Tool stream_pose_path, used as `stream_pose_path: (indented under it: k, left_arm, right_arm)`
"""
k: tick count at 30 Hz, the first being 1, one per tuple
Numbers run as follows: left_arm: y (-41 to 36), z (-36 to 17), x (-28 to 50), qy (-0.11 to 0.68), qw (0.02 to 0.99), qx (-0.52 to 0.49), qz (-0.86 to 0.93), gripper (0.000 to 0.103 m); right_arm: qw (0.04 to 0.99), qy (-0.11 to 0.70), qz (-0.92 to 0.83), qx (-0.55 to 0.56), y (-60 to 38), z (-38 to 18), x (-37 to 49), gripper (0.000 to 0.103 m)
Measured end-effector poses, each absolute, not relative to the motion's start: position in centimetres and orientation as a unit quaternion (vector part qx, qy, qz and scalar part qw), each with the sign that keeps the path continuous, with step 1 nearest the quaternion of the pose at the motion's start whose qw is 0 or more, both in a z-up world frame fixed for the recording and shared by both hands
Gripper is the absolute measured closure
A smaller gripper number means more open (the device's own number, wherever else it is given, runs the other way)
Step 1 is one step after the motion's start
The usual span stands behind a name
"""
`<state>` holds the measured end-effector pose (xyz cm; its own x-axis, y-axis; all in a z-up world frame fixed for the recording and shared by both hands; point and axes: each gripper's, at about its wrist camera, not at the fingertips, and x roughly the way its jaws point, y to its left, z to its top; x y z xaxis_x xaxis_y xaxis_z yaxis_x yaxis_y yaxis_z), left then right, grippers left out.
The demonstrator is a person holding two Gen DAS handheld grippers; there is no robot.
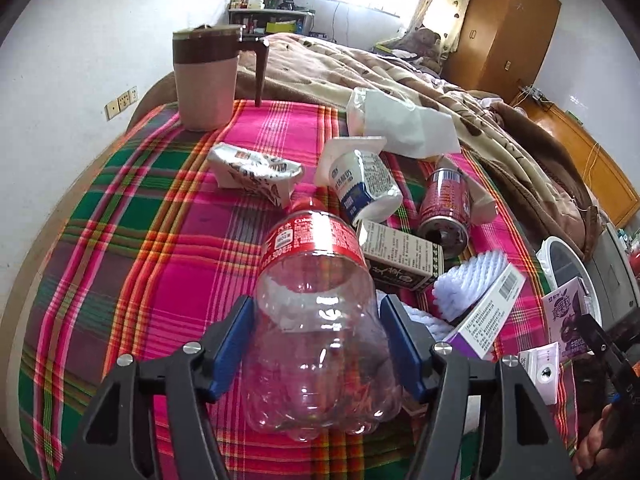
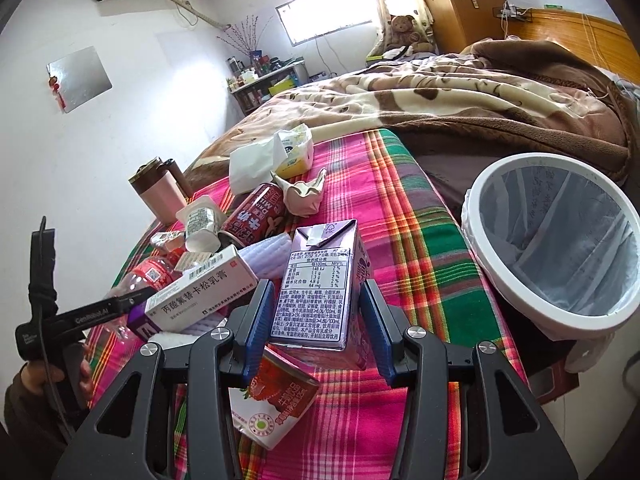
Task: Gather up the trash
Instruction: 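Close the left tool on the bottle while the right tool grips the purple carton, then carry both items over the wastebasket and open both tools to drop them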
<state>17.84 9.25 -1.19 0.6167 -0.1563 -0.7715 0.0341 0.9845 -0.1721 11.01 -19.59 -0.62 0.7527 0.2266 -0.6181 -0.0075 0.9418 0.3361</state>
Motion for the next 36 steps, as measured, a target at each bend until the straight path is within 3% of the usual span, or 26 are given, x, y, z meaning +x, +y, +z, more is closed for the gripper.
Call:
stream_pose_path:
  k: [20, 36]
  left_arm:
    - [7.9, 5.4, 14.1, 0.331, 0.939, -0.075, -0.061, 0.038]
    - [-3.6, 7.0, 13.9, 0.313, 0.928, -0.070, -0.192, 0.038]
  right_arm:
    - [0.935, 0.306, 0.062, 0.171, -21.9, 1.3, 9.4, 0.057]
    - [0.944, 0.284, -0.004, 0.168, -29.3, 2.8, 7.8, 0.057]
